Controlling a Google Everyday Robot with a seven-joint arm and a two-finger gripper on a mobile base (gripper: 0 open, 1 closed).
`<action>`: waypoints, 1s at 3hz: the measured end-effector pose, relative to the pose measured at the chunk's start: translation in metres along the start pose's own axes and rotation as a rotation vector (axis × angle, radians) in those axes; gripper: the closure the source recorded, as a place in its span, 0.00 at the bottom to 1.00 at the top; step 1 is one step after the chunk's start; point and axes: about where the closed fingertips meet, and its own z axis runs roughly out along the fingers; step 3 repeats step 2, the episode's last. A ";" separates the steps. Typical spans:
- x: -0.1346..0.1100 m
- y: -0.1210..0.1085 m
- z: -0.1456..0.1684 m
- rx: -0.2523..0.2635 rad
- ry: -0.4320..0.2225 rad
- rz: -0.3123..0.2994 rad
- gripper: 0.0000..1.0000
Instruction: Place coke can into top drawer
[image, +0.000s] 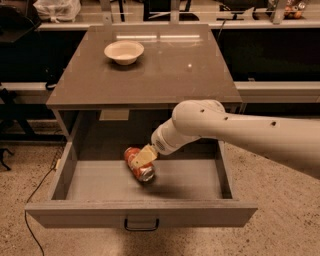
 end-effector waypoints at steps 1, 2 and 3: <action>0.017 -0.012 -0.024 0.061 -0.021 0.037 0.00; 0.037 -0.025 -0.071 0.144 -0.047 0.076 0.00; 0.037 -0.025 -0.071 0.144 -0.047 0.076 0.00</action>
Offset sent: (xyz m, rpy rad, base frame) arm -0.0395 -0.1483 0.0818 -0.0386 -0.1633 -0.2778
